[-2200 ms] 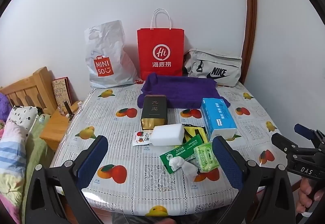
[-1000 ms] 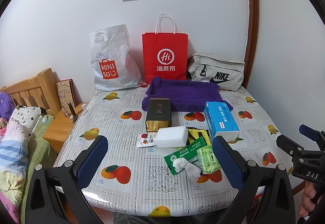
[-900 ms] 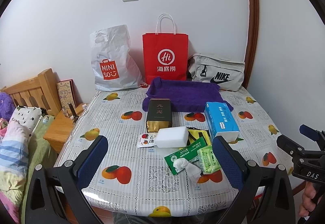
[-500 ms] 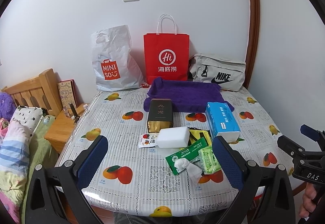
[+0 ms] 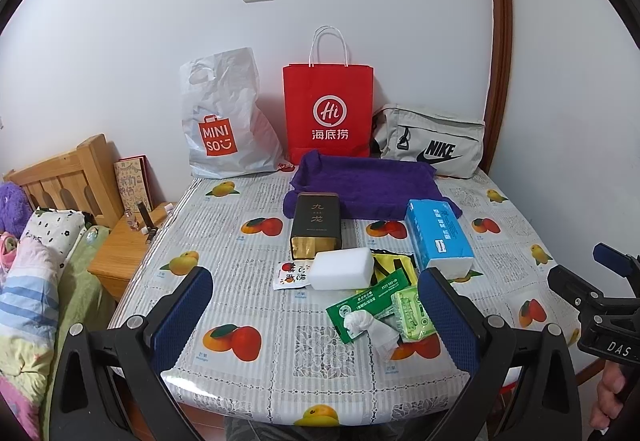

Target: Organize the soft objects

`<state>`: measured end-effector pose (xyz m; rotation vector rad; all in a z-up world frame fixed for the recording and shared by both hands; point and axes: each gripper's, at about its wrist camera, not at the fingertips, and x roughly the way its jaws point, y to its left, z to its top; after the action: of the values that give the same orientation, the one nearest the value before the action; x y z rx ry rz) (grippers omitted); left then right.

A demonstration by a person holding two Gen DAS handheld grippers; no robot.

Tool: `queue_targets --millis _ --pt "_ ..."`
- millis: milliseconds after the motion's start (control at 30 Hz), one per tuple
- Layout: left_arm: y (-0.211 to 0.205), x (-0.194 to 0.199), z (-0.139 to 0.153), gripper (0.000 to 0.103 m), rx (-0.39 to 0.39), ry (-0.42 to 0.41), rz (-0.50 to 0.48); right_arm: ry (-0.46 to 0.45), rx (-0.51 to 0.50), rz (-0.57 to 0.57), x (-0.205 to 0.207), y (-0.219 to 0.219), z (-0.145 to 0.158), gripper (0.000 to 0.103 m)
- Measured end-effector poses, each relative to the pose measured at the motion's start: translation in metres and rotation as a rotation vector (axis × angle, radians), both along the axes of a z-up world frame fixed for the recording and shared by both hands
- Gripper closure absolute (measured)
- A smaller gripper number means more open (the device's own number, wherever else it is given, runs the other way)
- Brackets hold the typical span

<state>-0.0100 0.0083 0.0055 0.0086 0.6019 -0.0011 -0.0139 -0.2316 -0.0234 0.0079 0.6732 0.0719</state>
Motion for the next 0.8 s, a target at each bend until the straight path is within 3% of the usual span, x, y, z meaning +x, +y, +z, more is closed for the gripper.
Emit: queue_targets --millis 800 --pt "0.0016 -0.0017 -0.0006 0.0 -0.004 -0.004 0.004 -0.005 0.004 -0.005 -0.0016 -0.0067 0.0011 0.0"
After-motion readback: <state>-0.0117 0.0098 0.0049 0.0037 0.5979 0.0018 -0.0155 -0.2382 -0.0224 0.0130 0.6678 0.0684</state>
